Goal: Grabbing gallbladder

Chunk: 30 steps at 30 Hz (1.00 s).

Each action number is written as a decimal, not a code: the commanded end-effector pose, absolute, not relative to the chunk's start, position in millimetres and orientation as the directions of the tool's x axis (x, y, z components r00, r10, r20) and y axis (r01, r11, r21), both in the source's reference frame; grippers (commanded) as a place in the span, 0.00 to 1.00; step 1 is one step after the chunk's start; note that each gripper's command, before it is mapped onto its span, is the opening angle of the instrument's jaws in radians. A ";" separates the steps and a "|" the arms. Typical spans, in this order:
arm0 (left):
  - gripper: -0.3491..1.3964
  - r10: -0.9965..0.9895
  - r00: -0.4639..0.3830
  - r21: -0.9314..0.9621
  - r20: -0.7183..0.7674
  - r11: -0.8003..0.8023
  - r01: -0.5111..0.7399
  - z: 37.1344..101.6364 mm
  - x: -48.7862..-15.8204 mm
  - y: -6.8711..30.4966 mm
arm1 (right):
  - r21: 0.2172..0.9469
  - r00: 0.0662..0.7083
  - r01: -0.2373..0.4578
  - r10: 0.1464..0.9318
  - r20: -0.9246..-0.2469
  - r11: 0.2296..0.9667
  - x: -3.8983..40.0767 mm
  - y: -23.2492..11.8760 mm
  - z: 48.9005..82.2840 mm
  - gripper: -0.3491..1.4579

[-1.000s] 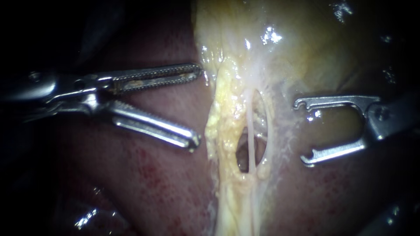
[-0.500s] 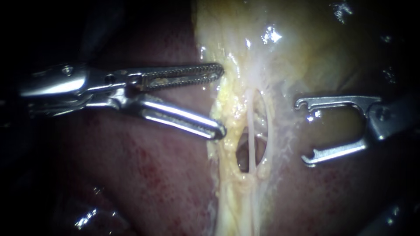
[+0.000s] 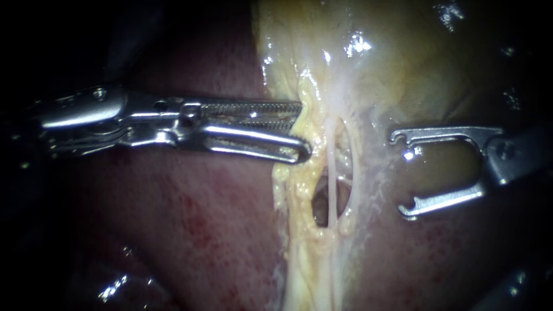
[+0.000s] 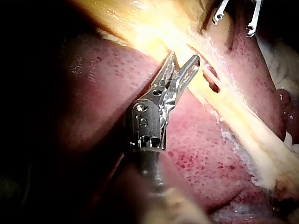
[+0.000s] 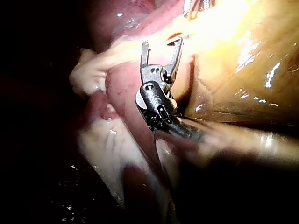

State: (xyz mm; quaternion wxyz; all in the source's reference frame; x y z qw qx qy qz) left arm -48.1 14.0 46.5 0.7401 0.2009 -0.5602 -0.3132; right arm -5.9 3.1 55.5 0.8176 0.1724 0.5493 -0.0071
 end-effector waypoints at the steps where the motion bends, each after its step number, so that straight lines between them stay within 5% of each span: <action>1: 0.19 -0.691 0.178 0.650 0.701 0.721 0.239 46.6 -48.1 14.1 | 0.269 0.395 0.203 0.173 -0.902 0.941 -5.9 3.1 55.5 0.52; 6: 0.00 -0.699 0.185 0.656 0.691 0.713 0.247 46.7 -48.0 14.2 | 0.269 0.395 0.204 0.173 -0.902 0.941 -6.0 3.1 55.5 0.52; 30: 0.00 -0.707 0.191 0.663 0.681 0.706 0.249 46.7 -47.3 14.0 | 0.269 0.395 0.204 0.173 -0.902 0.941 -6.0 3.1 55.5 0.52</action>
